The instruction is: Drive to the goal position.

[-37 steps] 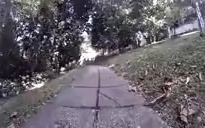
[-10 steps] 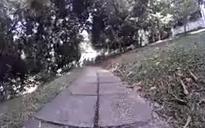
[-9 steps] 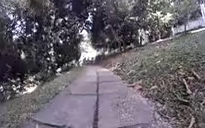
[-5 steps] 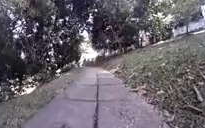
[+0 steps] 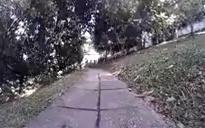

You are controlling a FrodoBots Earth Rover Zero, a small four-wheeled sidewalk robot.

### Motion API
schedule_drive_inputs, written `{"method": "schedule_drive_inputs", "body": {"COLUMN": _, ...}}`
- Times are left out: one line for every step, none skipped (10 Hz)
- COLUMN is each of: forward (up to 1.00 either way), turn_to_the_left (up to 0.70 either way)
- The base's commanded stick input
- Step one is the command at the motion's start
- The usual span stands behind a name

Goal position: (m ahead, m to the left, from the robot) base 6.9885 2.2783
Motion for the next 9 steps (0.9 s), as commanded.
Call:
{"method": "schedule_drive_inputs", "body": {"forward": 0.50, "turn_to_the_left": 0.00}}
{"method": "schedule_drive_inputs", "body": {"forward": 0.50, "turn_to_the_left": 0.00}}
{"method": "schedule_drive_inputs", "body": {"forward": 0.50, "turn_to_the_left": 0.00}}
{"method": "schedule_drive_inputs", "body": {"forward": 0.50, "turn_to_the_left": 0.00}}
{"method": "schedule_drive_inputs", "body": {"forward": 0.50, "turn_to_the_left": 0.00}}
{"method": "schedule_drive_inputs", "body": {"forward": 0.50, "turn_to_the_left": 0.00}}
{"method": "schedule_drive_inputs", "body": {"forward": 0.50, "turn_to_the_left": 0.00}}
{"method": "schedule_drive_inputs", "body": {"forward": 0.50, "turn_to_the_left": 0.00}}
{"method": "schedule_drive_inputs", "body": {"forward": 0.50, "turn_to_the_left": 0.00}}
